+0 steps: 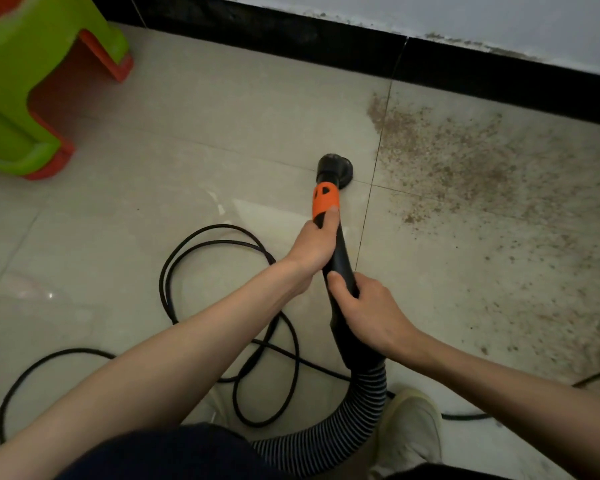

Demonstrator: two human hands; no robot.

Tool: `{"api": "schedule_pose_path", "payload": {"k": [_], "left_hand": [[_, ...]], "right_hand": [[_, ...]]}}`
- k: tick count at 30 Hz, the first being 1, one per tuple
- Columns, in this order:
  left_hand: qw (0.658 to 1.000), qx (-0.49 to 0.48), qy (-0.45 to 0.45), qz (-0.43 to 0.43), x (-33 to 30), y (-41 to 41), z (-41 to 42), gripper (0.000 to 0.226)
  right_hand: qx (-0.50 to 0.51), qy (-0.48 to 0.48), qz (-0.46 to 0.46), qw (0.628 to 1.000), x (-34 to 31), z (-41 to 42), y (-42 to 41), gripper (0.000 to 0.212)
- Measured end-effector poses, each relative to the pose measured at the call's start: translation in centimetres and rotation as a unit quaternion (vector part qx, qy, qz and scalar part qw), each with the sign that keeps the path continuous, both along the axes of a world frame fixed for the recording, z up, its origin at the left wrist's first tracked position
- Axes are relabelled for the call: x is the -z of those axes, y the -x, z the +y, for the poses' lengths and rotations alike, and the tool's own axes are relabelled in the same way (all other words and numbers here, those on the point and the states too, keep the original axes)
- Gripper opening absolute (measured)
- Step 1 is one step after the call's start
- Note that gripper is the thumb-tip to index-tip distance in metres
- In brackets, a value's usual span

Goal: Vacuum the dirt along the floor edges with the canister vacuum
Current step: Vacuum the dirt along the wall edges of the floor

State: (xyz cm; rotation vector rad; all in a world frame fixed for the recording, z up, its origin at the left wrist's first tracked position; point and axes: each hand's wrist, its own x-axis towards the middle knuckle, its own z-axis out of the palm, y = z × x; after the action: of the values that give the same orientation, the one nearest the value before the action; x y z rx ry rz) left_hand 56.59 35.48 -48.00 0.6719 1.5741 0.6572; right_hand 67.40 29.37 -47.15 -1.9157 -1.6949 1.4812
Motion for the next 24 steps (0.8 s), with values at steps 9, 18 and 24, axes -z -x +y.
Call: {"api": "schedule_pose_path", "payload": {"k": [9,18,24], "left_hand": [[0.944,-0.313,0.000,0.105,-0.5,8.7,-3.6,0.038],[0.937,-0.343,0.001,0.065,-0.7,10.8,-3.6,0.041],[0.979,-0.204,-0.020,-0.019,0.5,5.8,-3.9,0.036]], "right_hand": [[-0.247,0.062,0.059,0.965,-1.5,3.4,7.2,0.043],[-0.262,0.121,0.098,0.953,-1.4,4.5,8.9,0.043],[-0.175,0.132,0.079,0.972,-0.3,1.8,3.5,0.041]]}}
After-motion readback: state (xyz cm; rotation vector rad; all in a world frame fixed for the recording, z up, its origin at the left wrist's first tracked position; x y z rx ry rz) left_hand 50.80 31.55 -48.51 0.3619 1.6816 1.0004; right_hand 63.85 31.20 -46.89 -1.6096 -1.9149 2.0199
